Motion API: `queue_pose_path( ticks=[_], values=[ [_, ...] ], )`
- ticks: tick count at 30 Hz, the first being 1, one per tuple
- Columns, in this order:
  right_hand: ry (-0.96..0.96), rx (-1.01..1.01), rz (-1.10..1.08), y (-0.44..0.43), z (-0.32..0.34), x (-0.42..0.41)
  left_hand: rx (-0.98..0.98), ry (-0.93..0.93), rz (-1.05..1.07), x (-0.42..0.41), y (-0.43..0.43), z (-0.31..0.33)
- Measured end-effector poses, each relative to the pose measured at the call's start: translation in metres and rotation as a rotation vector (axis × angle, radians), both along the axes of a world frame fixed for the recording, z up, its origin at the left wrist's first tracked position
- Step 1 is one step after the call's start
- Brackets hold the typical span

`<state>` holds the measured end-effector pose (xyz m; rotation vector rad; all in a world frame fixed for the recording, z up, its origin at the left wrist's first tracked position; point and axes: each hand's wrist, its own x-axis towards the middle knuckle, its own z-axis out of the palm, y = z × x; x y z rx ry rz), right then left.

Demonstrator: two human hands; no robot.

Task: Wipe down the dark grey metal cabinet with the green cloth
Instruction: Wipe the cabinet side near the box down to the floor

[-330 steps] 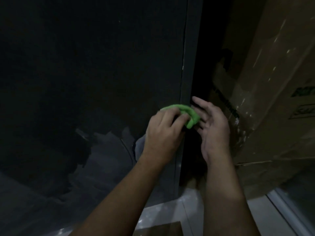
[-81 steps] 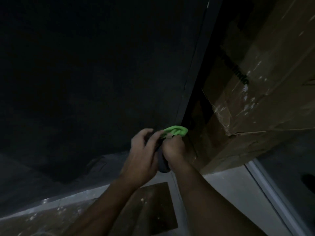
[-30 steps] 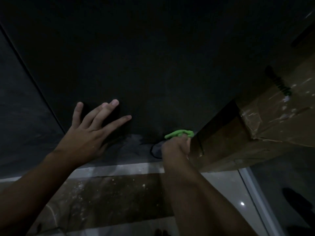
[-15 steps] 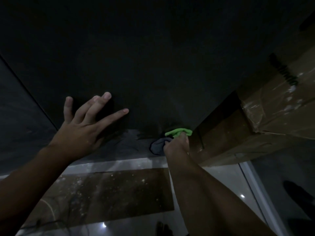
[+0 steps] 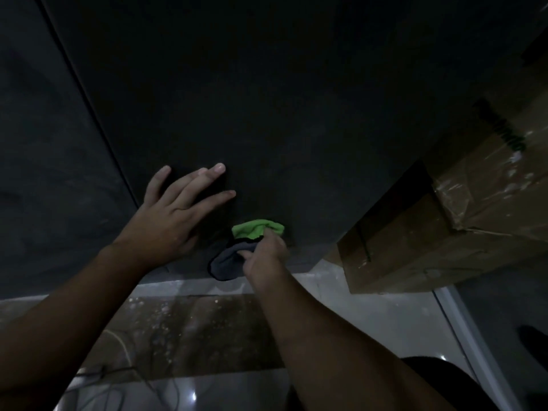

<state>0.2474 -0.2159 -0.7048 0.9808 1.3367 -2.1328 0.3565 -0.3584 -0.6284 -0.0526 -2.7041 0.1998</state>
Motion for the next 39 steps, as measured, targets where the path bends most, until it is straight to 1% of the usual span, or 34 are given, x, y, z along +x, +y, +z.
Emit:
queue_pose_path(
  ticks=[4,6,8,11,15,18,20,23,25,28,30,32,33,34,35,37,39],
  values=[
    [0.191,0.189,0.149,-0.022,-0.008,0.036,-0.001,-0.029,-0.008,0.003,-0.006,0.003],
    [0.303,0.227,0.23,-0.024,-0.016,0.043,-0.001,-0.027,-0.032,0.003,-0.008,0.005],
    [0.365,0.254,0.252,-0.022,-0.019,0.044,0.006,-0.031,-0.039,0.003,-0.01,0.006],
    [0.36,0.252,0.15,-0.018,-0.028,0.039,0.04,-0.037,-0.048,0.003,-0.01,0.003],
    [0.264,0.22,-0.026,-0.005,-0.037,0.028,0.038,-0.033,-0.056,0.003,-0.012,0.0],
    [0.249,0.221,-0.144,0.006,-0.044,0.016,0.013,-0.067,0.015,0.004,-0.005,-0.009],
    [0.267,0.274,-0.168,0.007,-0.052,0.012,0.029,-0.095,0.068,0.004,0.005,-0.019],
    [0.278,0.45,-0.102,-0.002,-0.065,0.017,0.073,-0.121,0.048,0.011,0.008,-0.035],
    [0.264,0.484,-0.046,-0.015,-0.07,0.026,0.202,-0.105,0.082,0.021,-0.001,-0.042],
    [0.284,0.526,0.1,-0.039,-0.08,0.047,0.5,-0.033,0.333,0.039,-0.015,-0.055],
    [0.28,0.523,0.215,-0.054,-0.085,0.061,0.571,0.018,0.427,0.047,-0.02,-0.066],
    [0.27,0.517,0.27,-0.068,-0.085,0.072,0.664,-0.024,0.518,0.051,-0.021,-0.083],
    [0.273,0.518,0.289,-0.074,-0.084,0.076,0.749,-0.069,0.589,0.052,-0.019,-0.093],
    [0.29,0.515,0.321,-0.078,-0.083,0.08,0.873,-0.114,0.668,0.054,-0.016,-0.104],
    [0.315,0.511,0.36,-0.08,-0.082,0.083,1.047,-0.158,0.753,0.054,-0.01,-0.114],
    [0.34,0.503,0.45,-0.08,-0.079,0.085,1.496,-0.207,0.875,0.05,0.002,-0.126],
    [0.275,0.452,0.568,-0.077,-0.078,0.081,1.929,-0.159,0.871,0.041,0.015,-0.134]
  ],
)
